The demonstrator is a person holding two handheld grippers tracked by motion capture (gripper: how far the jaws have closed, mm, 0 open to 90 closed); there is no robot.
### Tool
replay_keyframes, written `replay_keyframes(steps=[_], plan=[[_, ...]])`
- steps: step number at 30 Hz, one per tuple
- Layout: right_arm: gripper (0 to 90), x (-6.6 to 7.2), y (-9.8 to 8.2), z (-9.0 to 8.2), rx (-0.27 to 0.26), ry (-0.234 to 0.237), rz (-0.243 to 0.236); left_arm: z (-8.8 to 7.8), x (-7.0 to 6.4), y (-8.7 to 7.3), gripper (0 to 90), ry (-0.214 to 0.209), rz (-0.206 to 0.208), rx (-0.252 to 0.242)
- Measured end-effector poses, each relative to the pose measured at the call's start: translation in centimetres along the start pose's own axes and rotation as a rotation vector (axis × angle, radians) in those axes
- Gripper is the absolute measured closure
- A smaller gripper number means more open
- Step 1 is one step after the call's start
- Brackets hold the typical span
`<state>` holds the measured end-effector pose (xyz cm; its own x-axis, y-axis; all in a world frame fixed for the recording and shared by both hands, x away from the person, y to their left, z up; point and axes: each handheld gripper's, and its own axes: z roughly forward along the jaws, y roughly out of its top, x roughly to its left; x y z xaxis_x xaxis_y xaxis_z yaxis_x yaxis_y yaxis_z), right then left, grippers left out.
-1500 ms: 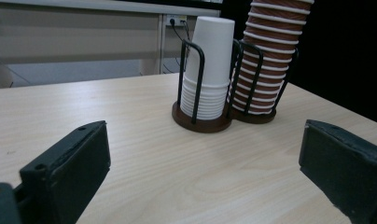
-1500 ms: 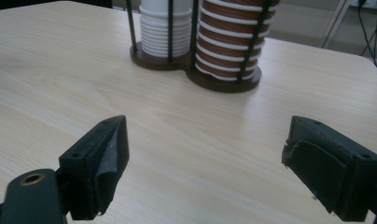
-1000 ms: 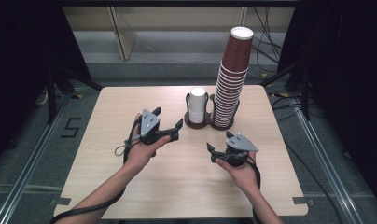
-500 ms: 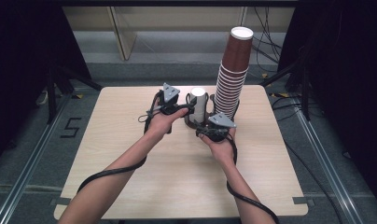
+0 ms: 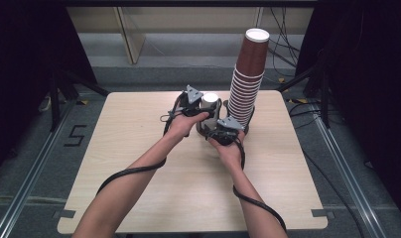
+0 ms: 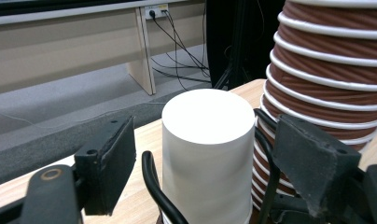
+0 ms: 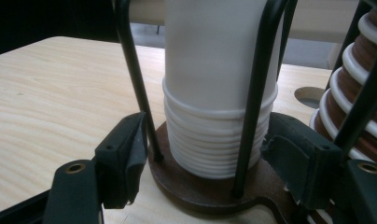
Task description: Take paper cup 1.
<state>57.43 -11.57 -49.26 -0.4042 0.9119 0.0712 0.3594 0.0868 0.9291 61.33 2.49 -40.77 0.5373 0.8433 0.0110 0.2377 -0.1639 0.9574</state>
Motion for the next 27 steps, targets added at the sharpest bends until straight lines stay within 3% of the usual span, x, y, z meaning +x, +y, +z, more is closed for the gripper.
replay_keyframes(steps=[4,6,9,10,11,12,14,17,18,21,27], plan=[[30.7,0.0,-0.1,0.7,-0.008,-0.012,-0.032,0.5,0.0,-0.3,22.4,-0.001,0.007,0.013],[30.7,0.1,-0.1,0.8,0.005,-0.015,0.007,0.7,-0.1,-0.4,22.9,-0.002,0.003,0.014],[30.7,0.2,-0.1,1.0,0.005,-0.028,-0.003,0.9,-0.1,-0.4,23.5,-0.004,0.006,0.017],[30.7,0.3,-0.1,1.2,0.002,-0.011,0.023,1.1,-0.1,-0.4,23.6,-0.006,0.004,0.019],[30.7,0.3,-0.1,1.2,0.002,-0.011,0.023,1.1,-0.1,-0.4,23.8,-0.006,0.004,0.019],[30.7,0.2,0.0,1.4,0.007,-0.025,-0.008,1.3,0.0,-0.4,24.0,-0.004,0.004,0.018],[30.7,0.3,-0.1,1.5,0.000,-0.020,0.020,1.4,0.0,-0.4,24.1,-0.010,0.009,0.018],[30.7,0.2,-0.1,1.6,0.003,-0.039,-0.006,1.5,0.1,-0.5,24.3,-0.015,0.005,0.015],[30.2,0.4,-0.2,1.7,0.003,-0.021,0.018,1.7,0.2,-0.5,24.5,-0.018,0.009,0.017],[30.0,0.4,-0.2,1.8,0.006,-0.029,0.030,1.9,0.2,-0.5,24.6,-0.020,0.004,0.019],[30.1,0.3,-0.1,1.9,-0.005,-0.061,-0.002,2.4,-0.2,-0.4,24.5,-0.037,0.010,0.018]])
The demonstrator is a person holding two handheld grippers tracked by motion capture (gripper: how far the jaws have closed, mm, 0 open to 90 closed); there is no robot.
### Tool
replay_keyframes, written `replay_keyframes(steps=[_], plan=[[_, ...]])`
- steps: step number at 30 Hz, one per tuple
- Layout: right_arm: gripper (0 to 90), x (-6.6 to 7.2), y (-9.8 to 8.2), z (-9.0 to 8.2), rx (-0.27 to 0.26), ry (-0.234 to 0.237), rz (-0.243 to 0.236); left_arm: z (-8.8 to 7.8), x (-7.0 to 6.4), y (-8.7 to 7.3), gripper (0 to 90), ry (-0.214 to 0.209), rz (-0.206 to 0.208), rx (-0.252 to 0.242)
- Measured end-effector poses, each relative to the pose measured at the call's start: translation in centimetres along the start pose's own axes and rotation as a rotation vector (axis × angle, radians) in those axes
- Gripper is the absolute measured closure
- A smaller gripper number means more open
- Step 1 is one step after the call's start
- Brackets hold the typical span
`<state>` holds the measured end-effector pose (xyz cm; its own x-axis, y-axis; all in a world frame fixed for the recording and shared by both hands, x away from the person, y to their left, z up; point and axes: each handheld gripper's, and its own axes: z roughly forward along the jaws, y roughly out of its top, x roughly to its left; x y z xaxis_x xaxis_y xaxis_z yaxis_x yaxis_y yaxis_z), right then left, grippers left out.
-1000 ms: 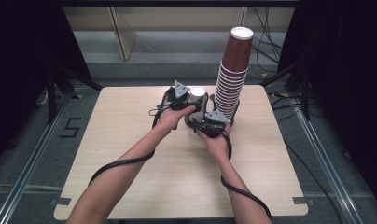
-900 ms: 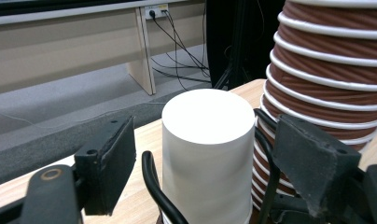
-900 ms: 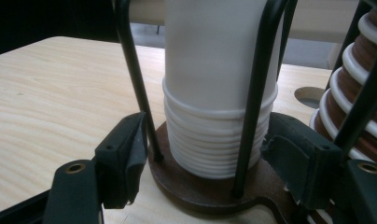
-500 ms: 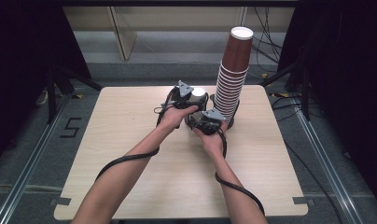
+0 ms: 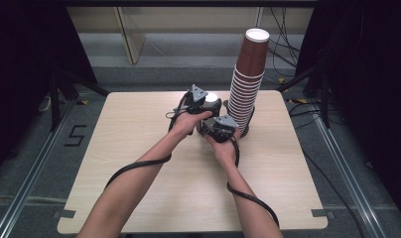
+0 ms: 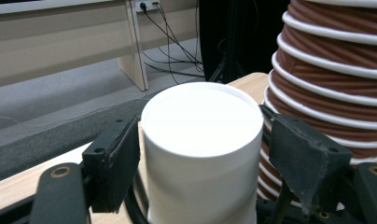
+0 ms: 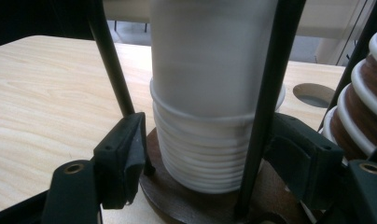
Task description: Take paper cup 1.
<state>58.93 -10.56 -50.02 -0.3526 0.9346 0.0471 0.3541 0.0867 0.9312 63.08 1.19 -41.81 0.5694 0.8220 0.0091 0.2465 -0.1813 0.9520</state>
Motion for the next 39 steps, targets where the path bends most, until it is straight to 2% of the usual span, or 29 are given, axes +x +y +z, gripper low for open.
replay_keyframes(steps=[1,2,3,6,7,13,14,17,18,19,21,23,27,34,36,38,39], plan=[[30.5,0.0,0.1,0.0,-0.001,0.020,0.014,0.1,-0.1,0.1,24.6,0.002,0.001,0.005],[30.5,0.0,0.1,0.0,-0.001,0.020,0.014,0.1,-0.1,0.1,24.7,0.002,0.001,0.005],[30.7,-0.1,0.0,0.1,0.004,0.000,0.003,0.2,-0.1,0.2,25.3,0.007,0.000,0.009],[31.9,-0.2,-0.1,0.3,-0.002,0.000,0.011,0.5,0.0,0.3,26.6,0.020,-0.015,0.016],[32.2,-0.2,-0.2,0.3,0.000,0.012,0.018,0.7,0.1,0.2,26.9,0.028,-0.018,0.025],[35.1,-0.4,-0.4,0.4,-0.005,-0.001,0.016,1.2,0.2,-0.1,29.3,0.026,-0.021,0.036],[35.1,-0.3,-0.4,0.4,-0.005,-0.005,0.027,1.3,0.2,-0.1,29.7,0.025,-0.016,0.034],[35.1,-0.2,-0.3,0.3,0.009,-0.008,0.015,1.3,0.1,-0.1,30.5,0.026,-0.007,0.037],[35.3,-0.2,-0.2,0.2,0.019,-0.015,0.009,1.3,0.1,-0.1,30.9,0.026,-0.004,0.036],[35.5,-0.2,-0.3,0.4,0.003,-0.002,0.016,1.3,0.2,-0.1,31.1,0.025,-0.006,0.035],[35.5,-0.2,-0.3,0.4,-0.001,-0.008,0.015,1.3,0.2,-0.2,31.8,0.023,-0.011,0.033],[35.5,-0.3,-0.4,0.5,-0.007,-0.018,-0.002,1.3,0.1,-0.2,32.0,0.025,-0.006,0.032],[35.7,-0.3,-0.3,0.4,0.007,-0.027,-0.014,1.4,0.1,-0.2,32.4,0.027,-0.005,0.026],[36.0,-0.3,-0.3,0.4,0.003,-0.029,-0.017,1.2,0.0,0.3,32.7,0.030,0.004,0.001],[36.1,-0.2,-0.4,0.4,0.009,-0.014,-0.002,1.1,-0.1,0.5,32.7,0.033,0.006,-0.006],[36.1,-0.3,-0.3,0.4,0.008,-0.016,-0.009,1.0,-0.1,0.7,32.8,0.038,0.009,-0.012],[36.1,-0.4,-0.3,0.4,0.006,-0.021,-0.032,0.9,-0.1,0.8,32.8,0.039,0.007,-0.018]])
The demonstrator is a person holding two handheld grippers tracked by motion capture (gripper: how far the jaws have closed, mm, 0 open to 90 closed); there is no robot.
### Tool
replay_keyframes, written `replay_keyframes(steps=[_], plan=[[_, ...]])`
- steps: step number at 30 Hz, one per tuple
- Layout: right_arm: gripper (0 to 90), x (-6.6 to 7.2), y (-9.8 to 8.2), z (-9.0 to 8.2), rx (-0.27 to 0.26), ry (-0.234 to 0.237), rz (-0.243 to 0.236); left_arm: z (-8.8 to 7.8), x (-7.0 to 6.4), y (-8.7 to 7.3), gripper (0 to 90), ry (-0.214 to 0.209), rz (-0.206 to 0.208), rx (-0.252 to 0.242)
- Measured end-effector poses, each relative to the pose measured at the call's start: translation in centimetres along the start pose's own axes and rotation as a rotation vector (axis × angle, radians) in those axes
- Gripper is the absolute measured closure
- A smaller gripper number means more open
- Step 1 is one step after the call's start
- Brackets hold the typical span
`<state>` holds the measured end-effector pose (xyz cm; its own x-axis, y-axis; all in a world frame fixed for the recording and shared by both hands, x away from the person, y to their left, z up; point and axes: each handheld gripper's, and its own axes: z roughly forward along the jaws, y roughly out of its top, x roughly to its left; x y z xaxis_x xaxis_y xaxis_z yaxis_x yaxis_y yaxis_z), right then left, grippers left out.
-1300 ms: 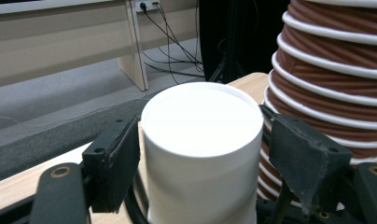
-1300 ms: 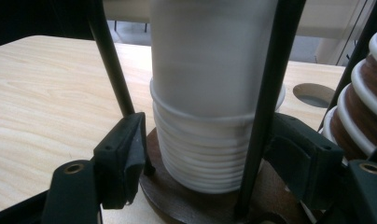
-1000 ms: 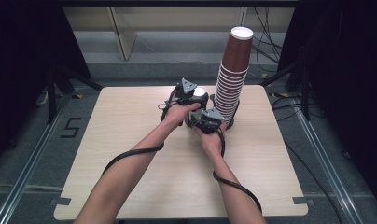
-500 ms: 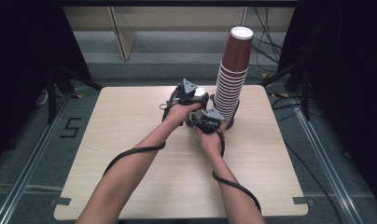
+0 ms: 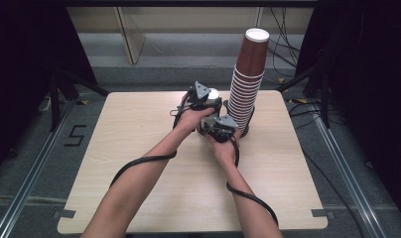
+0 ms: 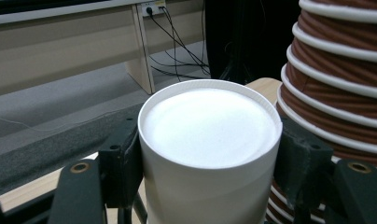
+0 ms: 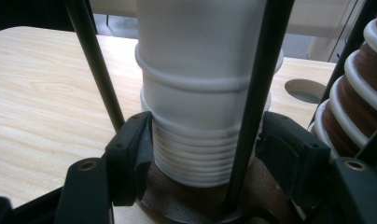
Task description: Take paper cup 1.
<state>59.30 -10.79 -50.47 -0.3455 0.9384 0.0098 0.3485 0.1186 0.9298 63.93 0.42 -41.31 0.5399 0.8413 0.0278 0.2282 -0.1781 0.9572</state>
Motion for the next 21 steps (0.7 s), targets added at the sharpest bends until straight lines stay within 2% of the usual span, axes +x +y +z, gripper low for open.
replay_keyframes(steps=[6,8,9,10,11,13,14,15,16,17,18,20,21], plan=[[36.1,0.2,0.1,-0.3,0.014,0.004,0.016,-0.4,-0.1,0.7,32.8,0.000,0.000,-0.015],[35.8,0.0,0.2,-0.3,0.006,0.002,-0.014,-0.7,0.0,1.1,32.8,0.001,0.005,-0.026],[35.6,0.1,0.2,-0.3,0.004,0.020,0.001,-0.8,0.0,1.3,32.8,0.003,0.005,-0.031],[35.3,0.1,0.3,-0.5,0.012,0.011,-0.004,-0.9,0.0,1.4,32.8,0.005,0.009,-0.032],[35.1,0.2,0.2,-0.4,-0.010,-0.002,-0.009,-0.9,0.0,1.4,32.8,0.005,0.009,-0.032],[34.6,0.1,0.3,-0.6,0.003,0.013,-0.021,-1.1,0.1,1.8,32.8,0.005,0.010,-0.041],[34.3,0.2,0.4,-0.7,0.000,0.017,-0.009,-1.3,0.1,2.1,32.8,0.005,0.007,-0.046],[34.1,0.2,0.4,-0.7,-0.001,0.007,-0.025,-1.4,0.0,2.2,32.8,0.007,0.004,-0.048],[33.9,0.1,0.5,-0.8,-0.003,0.022,-0.022,-1.5,0.0,2.4,32.8,0.006,0.005,-0.049],[33.7,0.1,0.6,-0.9,-0.008,0.004,-0.032,-1.6,0.0,2.5,32.8,0.006,0.008,-0.053],[33.4,0.1,0.7,-1.0,-0.001,0.023,-0.028,-1.7,-0.1,2.7,32.8,0.006,0.011,-0.056],[33.0,0.0,0.9,-1.4,0.014,0.022,-0.029,-1.9,-0.2,3.0,32.8,0.008,0.018,-0.061],[32.8,-0.1,1.0,-1.3,0.001,0.017,-0.048,-2.0,-0.2,3.1,32.8,0.009,0.023,-0.061]])
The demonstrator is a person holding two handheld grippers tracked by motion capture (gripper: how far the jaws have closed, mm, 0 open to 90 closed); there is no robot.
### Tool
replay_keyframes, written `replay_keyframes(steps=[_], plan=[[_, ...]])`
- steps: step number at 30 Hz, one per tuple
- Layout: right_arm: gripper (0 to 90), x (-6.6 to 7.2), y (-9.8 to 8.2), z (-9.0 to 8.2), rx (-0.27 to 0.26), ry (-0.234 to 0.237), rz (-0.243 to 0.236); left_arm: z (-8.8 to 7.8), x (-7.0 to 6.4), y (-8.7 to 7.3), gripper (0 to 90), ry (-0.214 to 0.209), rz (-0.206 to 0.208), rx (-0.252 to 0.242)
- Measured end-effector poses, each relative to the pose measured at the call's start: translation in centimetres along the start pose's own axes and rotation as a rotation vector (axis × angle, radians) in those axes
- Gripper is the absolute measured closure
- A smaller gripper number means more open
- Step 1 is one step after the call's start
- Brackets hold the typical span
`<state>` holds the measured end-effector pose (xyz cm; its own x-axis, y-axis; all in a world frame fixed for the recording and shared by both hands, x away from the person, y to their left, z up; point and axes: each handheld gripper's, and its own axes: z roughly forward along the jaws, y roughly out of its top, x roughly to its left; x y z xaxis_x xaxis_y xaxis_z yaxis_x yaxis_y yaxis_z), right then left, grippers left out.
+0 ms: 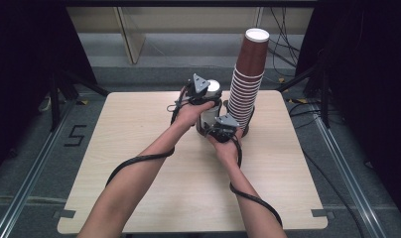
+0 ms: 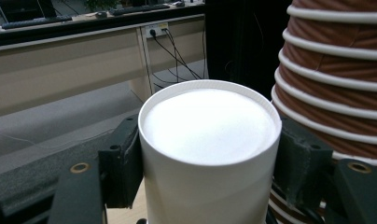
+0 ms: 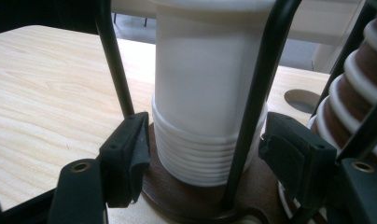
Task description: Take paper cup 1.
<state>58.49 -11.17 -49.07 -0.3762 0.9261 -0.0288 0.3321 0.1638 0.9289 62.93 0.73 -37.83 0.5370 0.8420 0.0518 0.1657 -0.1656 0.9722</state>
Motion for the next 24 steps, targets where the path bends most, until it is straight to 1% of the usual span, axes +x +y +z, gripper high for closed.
replay_keyframes(steps=[1,2,3,4,7,8,9,10,11,12,13,14,15,16,17,18,19,20,21,22,23,24], plan=[[32.8,0.0,0.0,0.0,0.000,0.000,0.000,0.0,0.0,0.0,32.7,0.000,0.000,0.000],[32.5,0.0,0.1,-0.2,-0.011,-0.007,0.013,-0.1,0.0,0.2,32.7,0.002,0.003,-0.002],[32.3,-0.1,0.1,-0.2,-0.011,0.010,0.010,-0.2,0.0,0.2,32.7,0.004,0.000,-0.005],[32.2,-0.1,0.2,-0.4,0.003,0.004,0.006,-0.3,0.1,0.3,32.7,0.003,-0.001,-0.007],[31.7,0.0,0.3,-0.6,0.000,0.001,0.010,-0.6,0.1,0.6,32.7,0.005,-0.005,-0.013],[31.6,0.0,0.3,-0.7,0.002,0.014,0.015,-0.7,0.2,0.7,32.7,0.005,-0.004,-0.015],[31.5,0.0,0.3,-0.7,0.001,0.012,0.003,-0.8,0.2,0.9,32.7,0.005,-0.005,-0.016],[31.5,0.0,0.3,-0.7,0.001,0.012,0.003,-0.8,0.2,0.9,32.8,0.005,-0.005,-0.016],[31.3,0.1,0.3,-0.8,-0.008,0.005,0.014,-1.0,0.2,1.1,32.7,0.007,-0.003,-0.020],[31.3,0.1,0.3,-0.8,-0.014,0.010,0.005,-1.0,0.2,1.1,32.7,0.007,-0.003,-0.020],[31.1,0.3,0.3,-0.8,-0.012,0.015,0.025,-1.1,0.3,1.3,32.7,0.006,0.000,-0.024],[31.1,0.3,0.3,-0.8,-0.012,0.015,0.025,-1.1,0.3,1.3,32.7,0.006,0.000,-0.024],[30.8,0.1,0.4,-0.9,-0.023,0.014,-0.021,-1.3,0.4,1.5,32.7,0.007,0.000,-0.030],[30.6,0.5,0.3,-1.1,-0.017,0.014,0.028,-1.4,0.5,1.6,32.7,0.007,-0.002,-0.032],[30.5,0.5,0.3,-1.3,-0.020,0.012,0.028,-1.6,0.5,1.7,32.7,0.007,-0.002,-0.032],[30.3,0.5,0.4,-1.3,-0.033,0.009,0.021,-1.6,0.5,1.7,32.7,0.007,-0.002,-0.032],[30.1,0.5,0.4,-1.5,-0.027,0.016,0.020,-1.8,0.6,1.8,32.7,0.005,-0.003,-0.035],[29.9,0.4,0.4,-1.7,-0.026,0.018,-0.002,-2.0,0.6,1.9,32.7,0.003,-0.004,-0.036],[29.7,0.6,0.4,-1.9,-0.022,0.019,0.012,-2.5,0.7,2.0,32.7,0.003,-0.002,-0.041],[29.7,0.6,0.4,-1.9,-0.022,0.019,0.012,-2.5,0.7,2.0,32.7,0.003,-0.002,-0.041],[29.3,0.4,0.5,-2.4,-0.031,0.028,-0.008,-3.1,0.8,2.1,32.7,-0.003,-0.012,-0.041],[29.3,0.4,0.5,-2.4,-0.031,0.028,-0.008,-3.1,0.8,2.1,32.7,-0.003,-0.012,-0.041]])
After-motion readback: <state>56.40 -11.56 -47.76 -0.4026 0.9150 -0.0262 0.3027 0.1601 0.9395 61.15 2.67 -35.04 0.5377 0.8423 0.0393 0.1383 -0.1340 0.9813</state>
